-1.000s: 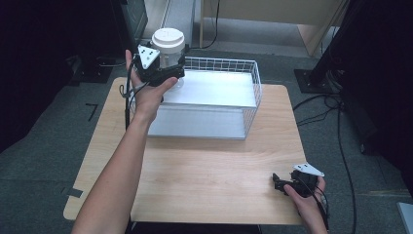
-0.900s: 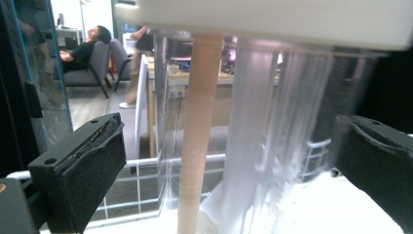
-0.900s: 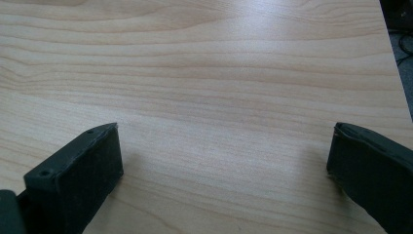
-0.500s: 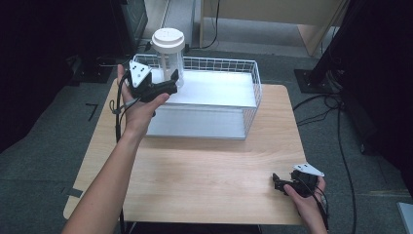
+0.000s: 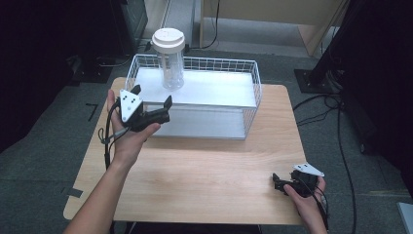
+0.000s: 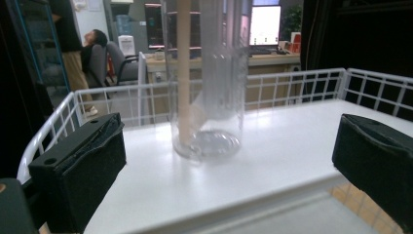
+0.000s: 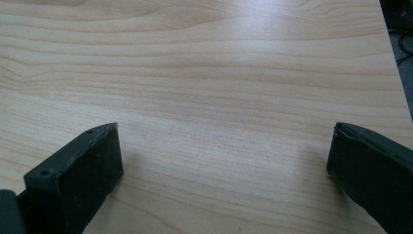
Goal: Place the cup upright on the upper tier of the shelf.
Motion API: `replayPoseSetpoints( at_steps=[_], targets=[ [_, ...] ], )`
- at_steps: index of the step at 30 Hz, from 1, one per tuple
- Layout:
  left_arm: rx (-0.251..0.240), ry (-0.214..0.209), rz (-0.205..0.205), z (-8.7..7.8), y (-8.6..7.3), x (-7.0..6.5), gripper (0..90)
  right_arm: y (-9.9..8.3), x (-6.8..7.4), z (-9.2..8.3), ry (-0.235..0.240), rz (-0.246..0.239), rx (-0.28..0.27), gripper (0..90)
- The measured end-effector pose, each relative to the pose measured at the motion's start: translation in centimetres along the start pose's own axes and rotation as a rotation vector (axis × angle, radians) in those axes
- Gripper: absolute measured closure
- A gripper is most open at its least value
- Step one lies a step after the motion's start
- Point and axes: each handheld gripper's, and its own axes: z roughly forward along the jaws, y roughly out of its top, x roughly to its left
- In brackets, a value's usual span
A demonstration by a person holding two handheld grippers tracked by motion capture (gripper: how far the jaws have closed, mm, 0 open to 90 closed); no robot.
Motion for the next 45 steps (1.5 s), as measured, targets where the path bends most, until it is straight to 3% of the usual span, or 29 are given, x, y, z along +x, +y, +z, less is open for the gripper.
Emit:
replayPoseSetpoints(
  at_steps=[2,3,6,8,14,17,24,26,32,40,45],
  targets=[
    [0.003,0.0,0.002,-0.4,-0.4,-0.2,0.0,0.0,0.0,0.0,0.0,-0.001,-0.001,0.0],
    [0.016,-0.002,0.02,-0.9,-1.4,-0.6,0.0,0.0,0.0,0.0,0.0,-0.002,-0.001,0.0],
    [0.041,-0.009,0.013,-1.6,-2.8,-1.0,0.0,0.0,0.0,0.0,0.0,-0.001,0.0,0.0],
    [0.05,-0.006,0.029,-2.1,-3.8,-1.3,0.0,0.0,0.0,0.0,0.0,0.0,0.001,0.0],
    [0.094,-0.011,0.016,-3.5,-6.2,-1.3,0.0,0.0,0.0,0.0,0.0,0.0,0.002,0.0],
    [0.144,-0.012,0.016,-4.4,-8.2,-0.8,0.0,0.0,0.0,0.0,0.0,0.0,0.002,0.0],
    [0.191,-0.002,-0.013,-6.3,-11.2,0.4,0.0,0.0,0.0,0.0,0.0,0.001,0.002,0.0],
    [0.216,0.004,-0.023,-6.7,-11.7,0.6,0.0,0.0,0.0,0.0,0.0,0.001,0.002,0.0],
    [0.23,0.009,-0.025,-8.0,-13.0,1.2,0.0,0.0,0.0,0.0,0.0,0.001,0.002,0.0],
    [0.274,0.034,-0.076,-10.1,-15.4,3.3,0.0,0.0,0.0,0.0,0.0,0.001,0.002,0.0],
    [0.305,0.073,-0.067,-11.0,-16.1,4.5,0.0,0.0,0.0,0.0,0.0,0.0,0.002,0.0]
  ],
)
